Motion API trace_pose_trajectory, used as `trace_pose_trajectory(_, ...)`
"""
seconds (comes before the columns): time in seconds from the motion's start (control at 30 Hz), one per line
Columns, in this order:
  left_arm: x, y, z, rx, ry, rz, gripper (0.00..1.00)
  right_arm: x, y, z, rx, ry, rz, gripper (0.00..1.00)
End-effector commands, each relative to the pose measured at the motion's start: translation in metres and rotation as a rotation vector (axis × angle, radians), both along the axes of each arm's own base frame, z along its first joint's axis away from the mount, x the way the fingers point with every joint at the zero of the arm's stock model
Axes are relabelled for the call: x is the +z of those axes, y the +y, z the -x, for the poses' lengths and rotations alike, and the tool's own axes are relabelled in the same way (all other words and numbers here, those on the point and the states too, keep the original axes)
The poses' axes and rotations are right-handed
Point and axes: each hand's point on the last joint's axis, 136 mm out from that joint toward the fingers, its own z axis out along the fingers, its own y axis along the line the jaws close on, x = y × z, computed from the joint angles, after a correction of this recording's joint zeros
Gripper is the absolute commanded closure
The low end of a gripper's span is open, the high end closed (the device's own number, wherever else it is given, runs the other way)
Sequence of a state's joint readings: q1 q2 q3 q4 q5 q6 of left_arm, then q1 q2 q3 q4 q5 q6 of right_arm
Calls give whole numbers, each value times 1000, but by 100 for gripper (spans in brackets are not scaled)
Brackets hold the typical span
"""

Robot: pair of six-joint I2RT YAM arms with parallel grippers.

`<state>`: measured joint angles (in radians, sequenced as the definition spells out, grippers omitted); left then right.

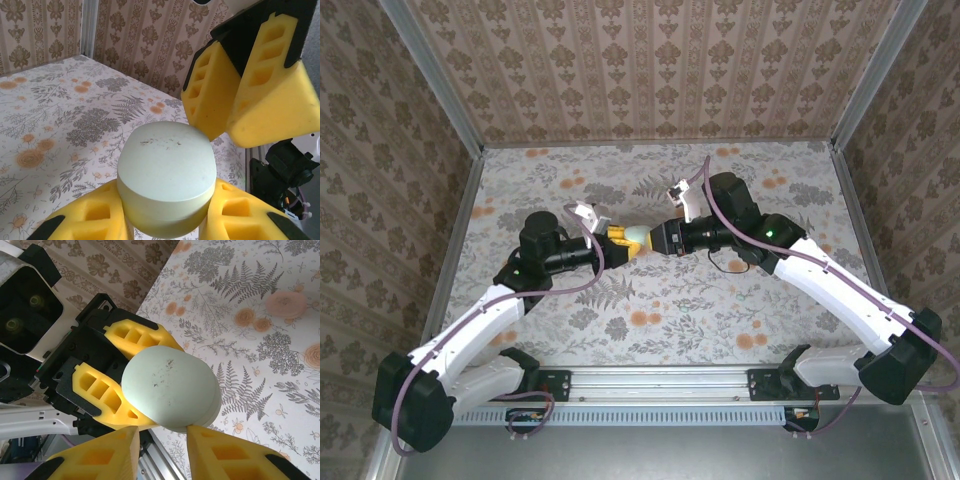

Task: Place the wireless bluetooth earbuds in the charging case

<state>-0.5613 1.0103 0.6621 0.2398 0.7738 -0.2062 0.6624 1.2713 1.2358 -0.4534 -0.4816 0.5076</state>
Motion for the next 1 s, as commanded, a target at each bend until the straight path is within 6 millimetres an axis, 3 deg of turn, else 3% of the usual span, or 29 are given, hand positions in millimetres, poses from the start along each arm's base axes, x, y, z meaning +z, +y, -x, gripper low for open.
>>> trace_pose_trajectory(0.0, 24, -4, 11, -57, -51, 39, 93, 11, 0, -3, -9, -40, -10, 68)
trace_pose_trajectory(0.33, 22, -13, 20, -88, -45, 43, 94, 16, 5, -27, -72, -32, -25, 68)
trace_pose_trajectory(0.63, 19, -11, 19, -73, -46, 35, 95, 25, -21, -51, -230, 26, -103, 65)
trace_pose_trajectory(0.97, 10, -3, 8, -9, -11, 19, 95, 20, -38, -37, -256, 62, -110, 57)
